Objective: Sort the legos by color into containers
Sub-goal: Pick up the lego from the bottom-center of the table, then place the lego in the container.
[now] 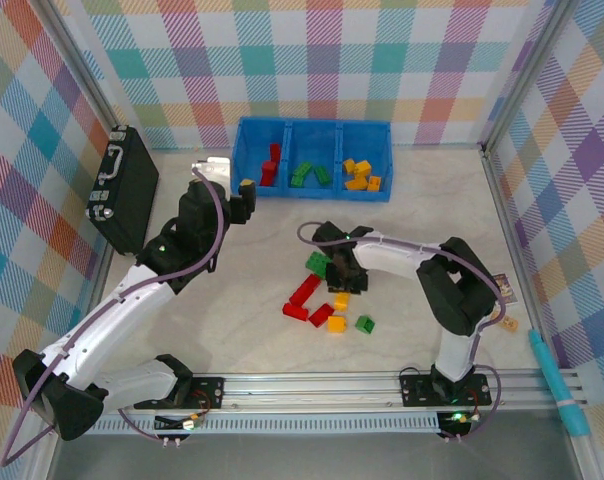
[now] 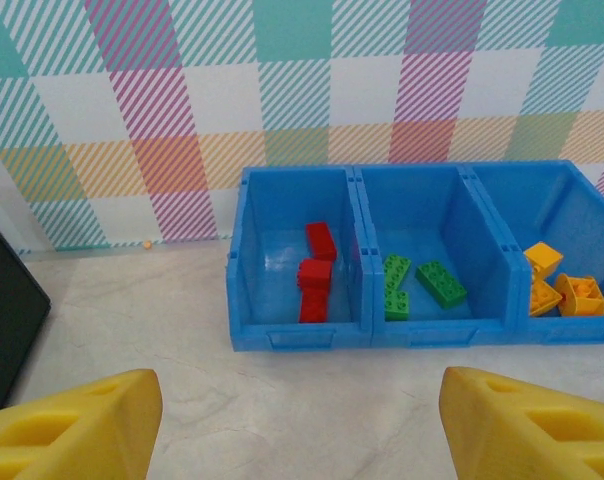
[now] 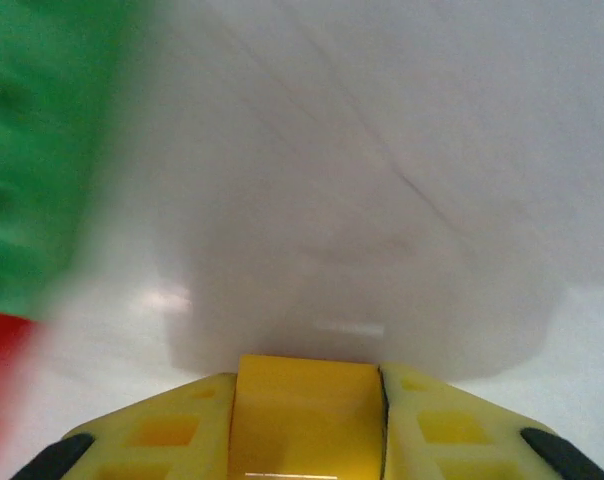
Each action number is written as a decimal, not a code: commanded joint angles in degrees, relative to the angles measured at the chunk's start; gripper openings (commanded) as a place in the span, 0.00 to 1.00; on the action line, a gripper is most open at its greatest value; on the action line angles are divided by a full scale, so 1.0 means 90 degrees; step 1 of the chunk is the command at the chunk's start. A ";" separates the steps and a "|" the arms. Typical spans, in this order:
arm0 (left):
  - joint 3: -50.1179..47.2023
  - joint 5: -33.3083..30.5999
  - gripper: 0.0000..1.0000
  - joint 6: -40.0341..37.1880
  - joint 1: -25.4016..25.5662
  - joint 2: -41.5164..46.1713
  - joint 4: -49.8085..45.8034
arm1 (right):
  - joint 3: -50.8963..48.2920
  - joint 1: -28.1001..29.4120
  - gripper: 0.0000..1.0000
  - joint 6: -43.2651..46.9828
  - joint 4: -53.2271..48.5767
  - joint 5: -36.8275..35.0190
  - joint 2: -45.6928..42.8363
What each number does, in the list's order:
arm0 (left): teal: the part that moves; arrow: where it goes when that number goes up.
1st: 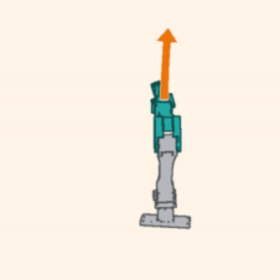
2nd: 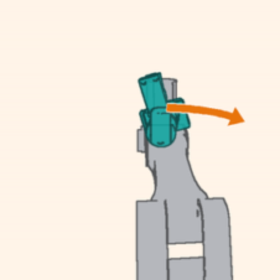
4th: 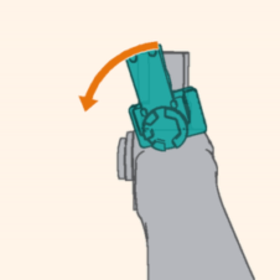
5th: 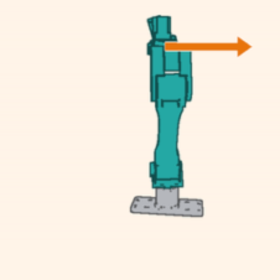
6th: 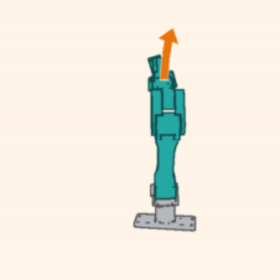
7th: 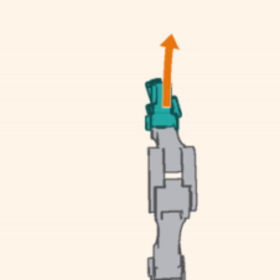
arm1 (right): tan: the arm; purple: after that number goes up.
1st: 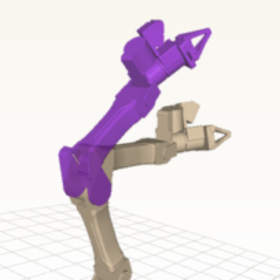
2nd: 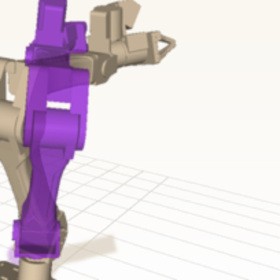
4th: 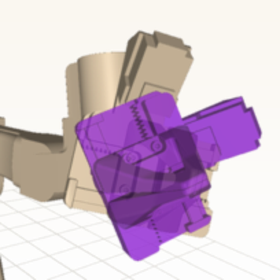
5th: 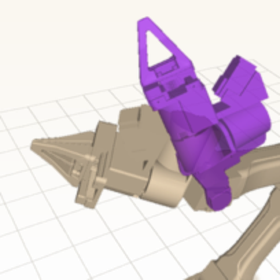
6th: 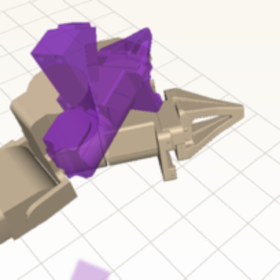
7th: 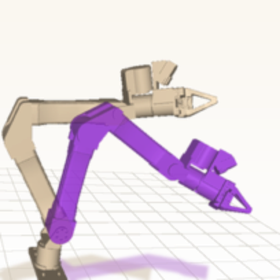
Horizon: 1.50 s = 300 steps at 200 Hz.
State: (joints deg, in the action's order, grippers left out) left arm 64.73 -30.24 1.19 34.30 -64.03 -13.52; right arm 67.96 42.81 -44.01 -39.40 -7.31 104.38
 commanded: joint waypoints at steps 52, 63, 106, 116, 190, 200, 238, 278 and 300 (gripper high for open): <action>0.0073 0.0085 0.75 -0.0277 -0.0198 -0.0165 0.0026 | 0.2353 -0.1024 0.34 0.2153 0.0095 -0.0829 -0.0064; 0.0067 0.0091 0.75 -0.0271 -0.0222 -0.0226 -0.0033 | 0.2756 -0.1283 0.34 0.2477 0.0154 -0.0938 0.0100; 0.0096 0.0971 0.75 0.0304 -0.0325 -0.0447 -0.0653 | 0.4540 -0.2082 0.34 0.3539 0.0645 -0.1252 0.1298; 0.0214 0.1433 0.74 0.0476 -0.0325 -0.0578 -0.0949 | 0.4982 -0.2206 0.34 0.3654 0.0718 -0.1268 0.1650; -0.0278 0.3856 0.68 0.2892 0.0122 -0.1261 -0.1649 | 0.7734 -0.2553 0.34 0.4465 0.0726 -0.1590 0.4017; -0.0335 0.4060 0.68 0.3138 0.0352 -0.1367 -0.1624 | 0.7751 -0.2593 0.35 0.4460 0.0822 -0.1580 0.4107; -0.0193 0.4138 0.68 0.4013 0.1399 -0.1986 -0.1983 | 0.7687 -0.2744 0.37 0.4363 0.1115 -0.1448 0.4259; 0.0050 0.4042 0.69 0.4909 0.2389 -0.2569 -0.2040 | 0.7714 -0.2830 0.42 0.4449 0.1400 -0.1235 0.4365; 0.0361 0.4061 0.69 0.5204 0.2822 -0.2920 -0.2153 | 0.7780 -0.2872 0.48 0.4518 0.1427 -0.1143 0.4399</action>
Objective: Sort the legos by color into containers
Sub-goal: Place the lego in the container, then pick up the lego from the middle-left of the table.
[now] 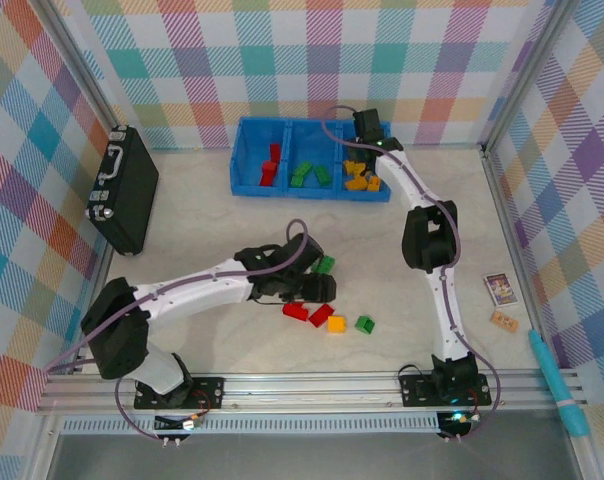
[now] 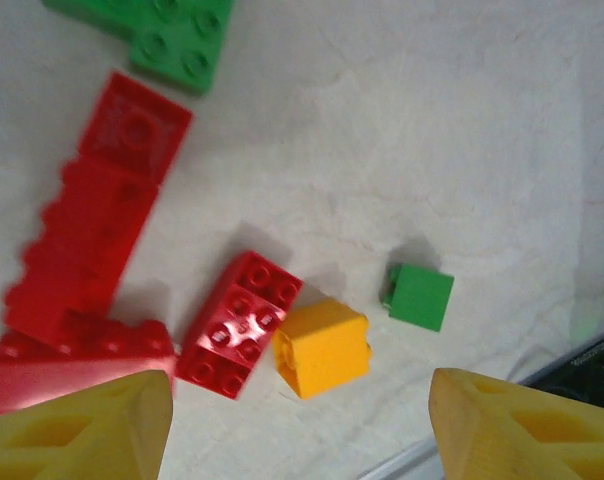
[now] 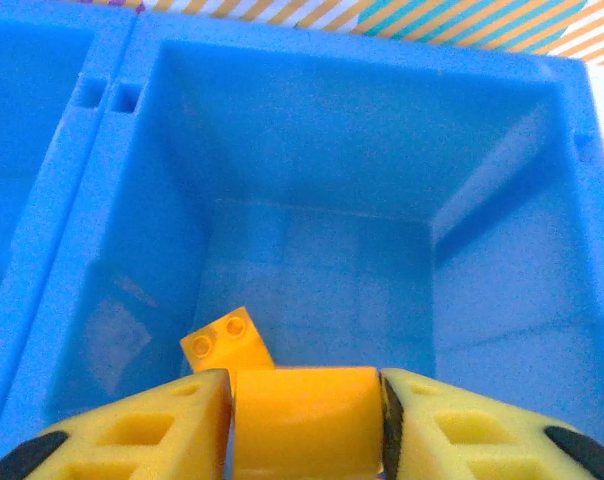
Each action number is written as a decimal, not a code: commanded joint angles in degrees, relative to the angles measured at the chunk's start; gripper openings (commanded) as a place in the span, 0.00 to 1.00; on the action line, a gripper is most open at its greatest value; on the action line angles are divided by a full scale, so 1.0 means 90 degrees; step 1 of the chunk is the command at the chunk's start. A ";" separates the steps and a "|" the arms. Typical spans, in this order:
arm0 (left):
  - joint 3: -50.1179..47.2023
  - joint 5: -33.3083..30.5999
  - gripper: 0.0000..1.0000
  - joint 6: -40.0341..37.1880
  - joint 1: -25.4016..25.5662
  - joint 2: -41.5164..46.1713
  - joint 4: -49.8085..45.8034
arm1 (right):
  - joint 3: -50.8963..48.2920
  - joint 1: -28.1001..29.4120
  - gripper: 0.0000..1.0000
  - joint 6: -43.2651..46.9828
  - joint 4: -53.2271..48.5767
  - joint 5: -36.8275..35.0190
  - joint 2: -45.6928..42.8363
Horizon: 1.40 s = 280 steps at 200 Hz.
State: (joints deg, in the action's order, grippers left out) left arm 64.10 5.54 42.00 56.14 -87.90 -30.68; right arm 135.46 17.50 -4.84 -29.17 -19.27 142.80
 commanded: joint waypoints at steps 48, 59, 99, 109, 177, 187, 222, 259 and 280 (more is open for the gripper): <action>0.1019 -0.0322 0.69 0.1163 0.1150 -0.0946 -0.1038 | -0.0040 -0.0109 0.64 0.0176 0.0487 0.0267 -0.0141; 0.1152 -0.0576 0.69 0.1165 0.1285 -0.1037 -0.1283 | -0.0261 -0.0111 0.68 0.0160 0.0651 0.0355 -0.0294; 0.2084 -0.1891 0.69 0.0956 0.1919 -0.1868 -0.2550 | -0.0895 -0.0122 0.81 -0.0046 0.0759 0.0542 -0.0842; 0.2234 -0.2000 0.69 0.0910 0.2025 -0.2072 -0.2635 | -0.1277 -0.0118 0.82 -0.0077 0.0971 0.0647 -0.1095; 0.2366 -0.3005 0.69 0.0978 0.2316 -0.2564 -0.2838 | -0.2829 -0.0128 0.86 -0.0109 0.1419 0.0906 -0.2390; 0.2351 -0.3098 0.69 0.0942 0.2312 -0.2581 -0.2786 | -0.3063 -0.0130 0.86 -0.0087 0.1511 0.0956 -0.2572; 0.2195 -0.3186 0.69 0.0888 0.2307 -0.2664 -0.2460 | -0.3783 -0.0128 0.86 -0.0143 0.1686 0.0979 -0.3053; 0.1961 -0.2995 0.69 0.0919 0.2262 -0.2678 -0.1936 | -0.4232 -0.0128 0.87 -0.0216 0.1748 0.0949 -0.3311; 0.1837 -0.2697 0.70 0.0899 0.2170 -0.2726 -0.1593 | -0.4350 -0.0128 0.87 -0.0243 0.1775 0.0933 -0.3367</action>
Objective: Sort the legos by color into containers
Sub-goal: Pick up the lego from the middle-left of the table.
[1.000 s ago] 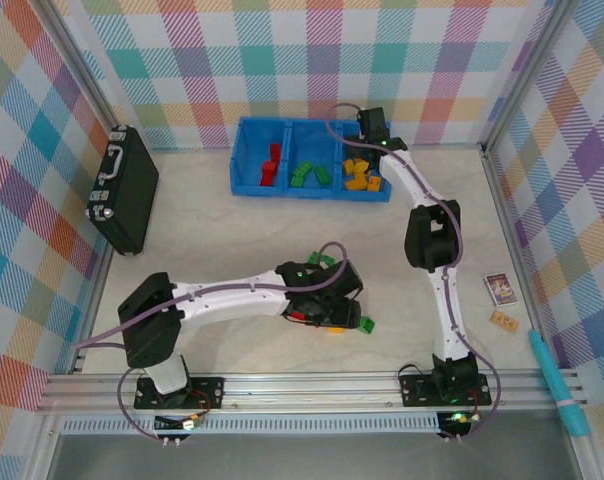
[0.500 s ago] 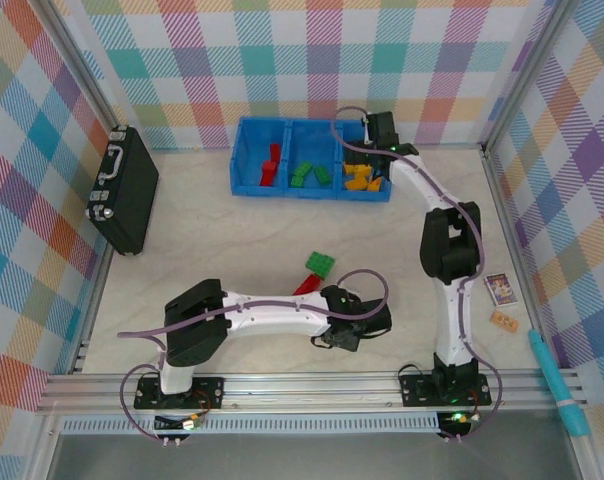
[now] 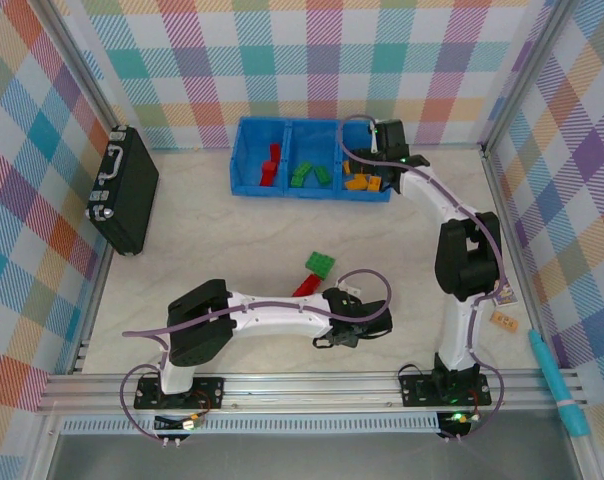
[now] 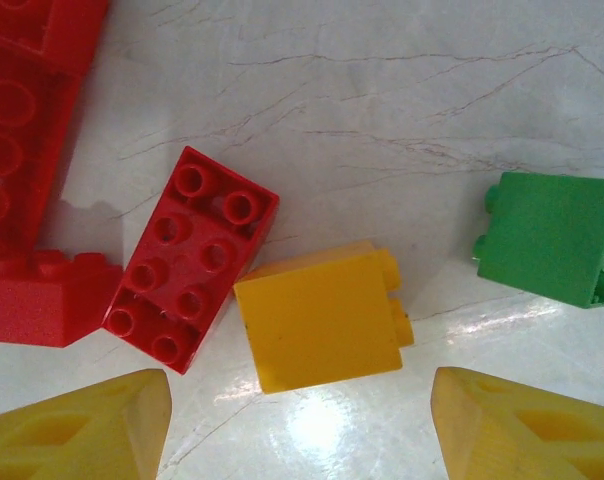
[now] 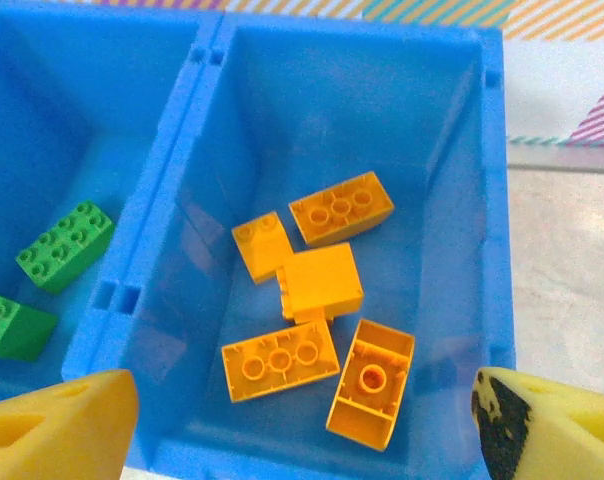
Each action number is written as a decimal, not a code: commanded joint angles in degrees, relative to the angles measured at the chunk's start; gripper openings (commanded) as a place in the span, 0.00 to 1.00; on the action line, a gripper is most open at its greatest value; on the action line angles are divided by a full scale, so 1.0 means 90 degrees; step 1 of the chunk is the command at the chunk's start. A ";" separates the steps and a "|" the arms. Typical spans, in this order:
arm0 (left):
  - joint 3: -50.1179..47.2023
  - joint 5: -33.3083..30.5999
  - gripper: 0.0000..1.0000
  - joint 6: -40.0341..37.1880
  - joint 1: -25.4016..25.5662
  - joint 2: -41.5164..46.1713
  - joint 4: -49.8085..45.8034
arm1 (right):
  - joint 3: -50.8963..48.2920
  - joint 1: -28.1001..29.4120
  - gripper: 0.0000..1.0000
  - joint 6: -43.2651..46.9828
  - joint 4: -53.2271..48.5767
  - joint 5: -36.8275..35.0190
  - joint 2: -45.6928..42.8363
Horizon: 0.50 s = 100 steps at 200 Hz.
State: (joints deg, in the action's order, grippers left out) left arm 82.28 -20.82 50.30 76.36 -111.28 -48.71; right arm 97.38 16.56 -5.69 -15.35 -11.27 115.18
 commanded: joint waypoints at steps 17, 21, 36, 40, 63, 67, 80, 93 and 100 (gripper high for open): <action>-0.0277 0.0403 0.70 0.0043 -0.0154 -0.0174 0.0582 | -0.0139 -0.0024 0.87 -0.0129 0.0203 0.0007 -0.0278; -0.0295 0.0401 0.70 0.0045 -0.0154 -0.0173 0.0604 | -0.0160 -0.0024 0.87 -0.0121 0.0183 -0.0005 -0.0287; -0.0344 0.0356 0.70 0.0064 -0.0193 -0.0183 0.0637 | -0.0231 -0.0026 0.87 -0.0103 0.0201 -0.0018 -0.0335; -0.0355 0.0334 0.70 0.0060 -0.0211 -0.0184 0.0643 | -0.0245 -0.0025 0.87 -0.0096 0.0207 -0.0027 -0.0353; -0.0360 0.0340 0.69 0.0041 -0.0326 -0.0264 0.0707 | -0.0361 -0.0023 0.87 -0.0092 0.0255 -0.0074 -0.0419; -0.0357 0.0336 0.69 0.0029 -0.0346 -0.0279 0.0733 | -0.0361 -0.0023 0.87 -0.0094 0.0238 -0.0085 -0.0410; -0.0340 0.0321 0.69 -0.0012 -0.0383 -0.0319 0.0780 | -0.0361 -0.0028 0.86 -0.0100 0.0192 -0.0086 -0.0405; -0.0298 0.0270 0.67 -0.0042 -0.0404 -0.0354 0.0798 | -0.0407 -0.0029 0.86 -0.0104 0.0187 -0.0076 -0.0438; -0.0295 0.0263 0.67 -0.0042 -0.0408 -0.0359 0.0825 | -0.0438 -0.0031 0.86 -0.0119 0.0188 -0.0084 -0.0460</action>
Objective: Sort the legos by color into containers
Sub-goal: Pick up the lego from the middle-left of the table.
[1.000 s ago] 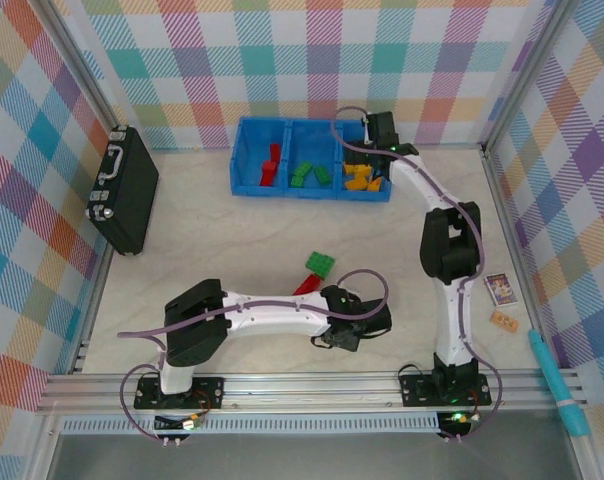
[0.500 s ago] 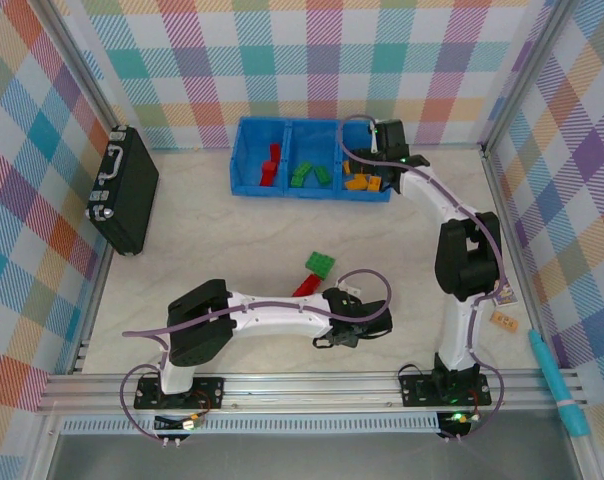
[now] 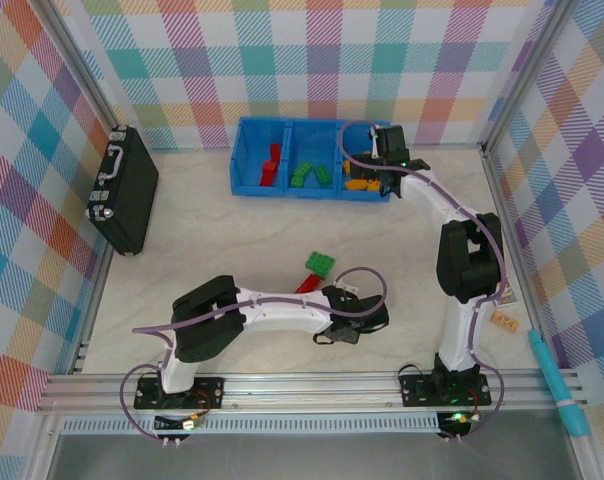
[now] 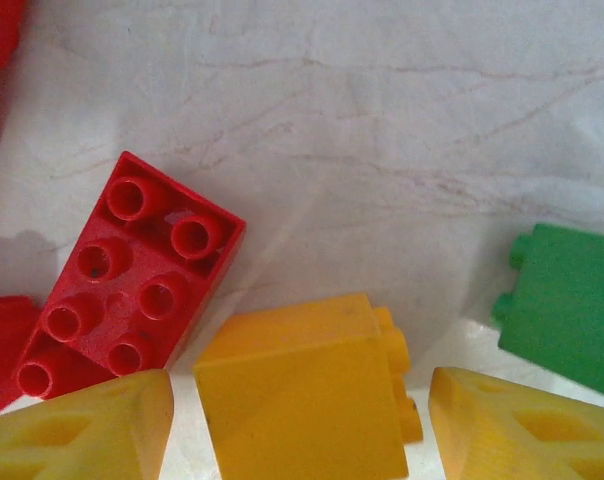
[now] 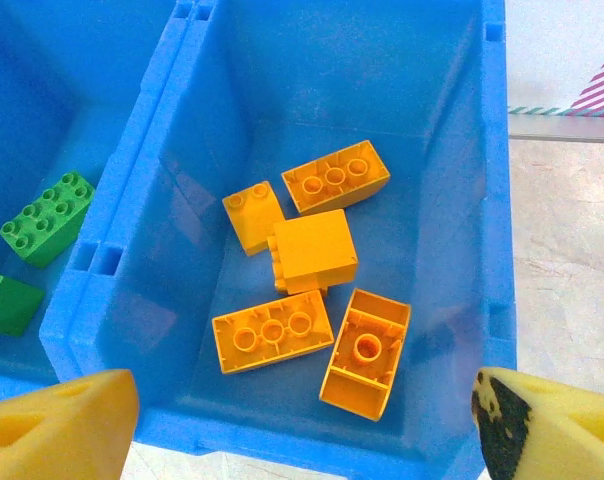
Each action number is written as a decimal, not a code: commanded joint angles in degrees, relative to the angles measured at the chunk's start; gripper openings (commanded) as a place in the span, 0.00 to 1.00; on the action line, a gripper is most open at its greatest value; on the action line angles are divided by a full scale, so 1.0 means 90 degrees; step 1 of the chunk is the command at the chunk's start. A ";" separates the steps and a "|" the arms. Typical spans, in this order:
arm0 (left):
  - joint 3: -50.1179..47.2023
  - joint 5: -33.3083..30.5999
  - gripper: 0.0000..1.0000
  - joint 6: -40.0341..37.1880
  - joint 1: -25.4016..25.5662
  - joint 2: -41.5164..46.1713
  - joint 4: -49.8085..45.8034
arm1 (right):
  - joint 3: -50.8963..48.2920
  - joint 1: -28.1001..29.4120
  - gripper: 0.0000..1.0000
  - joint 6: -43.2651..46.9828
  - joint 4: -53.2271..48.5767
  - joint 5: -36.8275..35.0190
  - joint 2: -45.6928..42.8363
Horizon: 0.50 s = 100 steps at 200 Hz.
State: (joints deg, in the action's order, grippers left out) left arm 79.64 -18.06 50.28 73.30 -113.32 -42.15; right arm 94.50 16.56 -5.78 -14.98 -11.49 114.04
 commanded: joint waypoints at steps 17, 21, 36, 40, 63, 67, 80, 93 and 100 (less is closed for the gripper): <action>-0.0025 0.0016 0.64 -0.0040 -0.0089 -0.0160 0.0204 | -0.0191 -0.0027 0.86 -0.0148 0.0154 -0.0071 -0.0402; -0.0027 0.0025 0.62 -0.0040 -0.0091 -0.0166 0.0224 | -0.0204 -0.0030 0.86 -0.0149 0.0160 -0.0071 -0.0419; -0.0030 0.0079 0.58 -0.0031 -0.0100 -0.0198 0.0257 | -0.0261 -0.0027 0.85 -0.0186 0.0158 -0.0091 -0.0483; -0.0035 0.0099 0.57 -0.0030 -0.0096 -0.0203 0.0268 | -0.0274 -0.0025 0.85 -0.0196 0.0161 -0.0098 -0.0506; -0.0131 0.0171 0.51 0.0021 -0.0096 -0.0194 0.0326 | -0.0423 -0.0035 0.85 -0.0232 0.0181 -0.0139 -0.0641; -0.0146 0.0165 0.50 0.0028 -0.0097 -0.0193 0.0328 | -0.0438 -0.0027 0.85 -0.0241 0.0185 -0.0153 -0.0670; -0.0172 0.0139 0.46 0.0055 -0.0090 -0.0141 0.0311 | -0.0532 -0.0032 0.85 -0.0252 0.0172 -0.0179 -0.0767; -0.0195 0.0067 0.44 0.0057 -0.0102 -0.0040 0.0280 | -0.0655 -0.0028 0.85 -0.0285 0.0139 -0.0196 -0.0907; -0.0187 -0.0001 0.43 0.0036 -0.0102 0.0026 0.0241 | -0.0756 -0.0029 0.85 -0.0309 0.0105 -0.0198 -0.1012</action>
State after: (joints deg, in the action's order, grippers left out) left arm 79.59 -17.23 50.15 72.90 -114.26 -39.64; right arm 89.93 16.56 -7.11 -14.96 -12.43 108.99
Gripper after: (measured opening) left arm 0.451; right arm 0.850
